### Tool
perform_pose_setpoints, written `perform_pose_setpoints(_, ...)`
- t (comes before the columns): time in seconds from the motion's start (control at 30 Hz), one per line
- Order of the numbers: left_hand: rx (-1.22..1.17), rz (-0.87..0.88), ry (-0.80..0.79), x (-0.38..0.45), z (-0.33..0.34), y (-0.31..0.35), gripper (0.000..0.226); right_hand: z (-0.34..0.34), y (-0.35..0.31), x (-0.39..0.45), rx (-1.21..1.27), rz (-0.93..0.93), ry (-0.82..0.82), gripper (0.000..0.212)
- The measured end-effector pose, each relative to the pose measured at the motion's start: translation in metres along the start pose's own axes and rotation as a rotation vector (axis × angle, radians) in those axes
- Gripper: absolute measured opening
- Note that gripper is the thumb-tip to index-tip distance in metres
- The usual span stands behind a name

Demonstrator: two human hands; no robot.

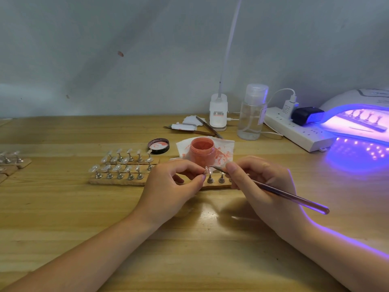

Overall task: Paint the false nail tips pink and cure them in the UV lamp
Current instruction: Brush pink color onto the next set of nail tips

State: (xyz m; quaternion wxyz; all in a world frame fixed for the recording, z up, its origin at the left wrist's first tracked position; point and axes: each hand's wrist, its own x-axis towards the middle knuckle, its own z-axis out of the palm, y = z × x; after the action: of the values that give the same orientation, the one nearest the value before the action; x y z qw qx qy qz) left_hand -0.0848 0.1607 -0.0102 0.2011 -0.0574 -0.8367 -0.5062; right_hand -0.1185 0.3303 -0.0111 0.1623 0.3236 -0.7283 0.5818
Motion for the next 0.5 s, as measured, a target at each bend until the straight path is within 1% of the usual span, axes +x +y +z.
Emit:
perform_pose_setpoints(0.07,0.001,0.0,0.001,0.0002,0.0005,-0.0002,0.024,0.0003,0.0002,-0.0002,-0.002,0.005,-0.017,0.02)
perform_pose_setpoints(0.13,0.002,-0.005,0.004,0.0003,0.0005,-0.0003,0.022,-0.0009,-0.0001,-0.0022,0.016,0.001,-0.033,0.029)
perform_pose_setpoints(0.2,0.0,-0.008,0.003,0.0004,0.0004,-0.0005,0.022,-0.0026,-0.001,-0.0044,0.038,-0.007,-0.038,0.032)
perform_pose_setpoints(0.4,0.018,0.008,-0.015,0.0005,0.0002,0.0007,0.022,-0.0005,-0.0022,-0.0021,0.012,0.038,-0.003,0.02)
perform_pose_setpoints(0.5,0.015,0.009,-0.016,0.0006,0.0004,0.0,0.021,0.0,-0.0015,-0.0027,0.016,0.05,-0.022,0.02)
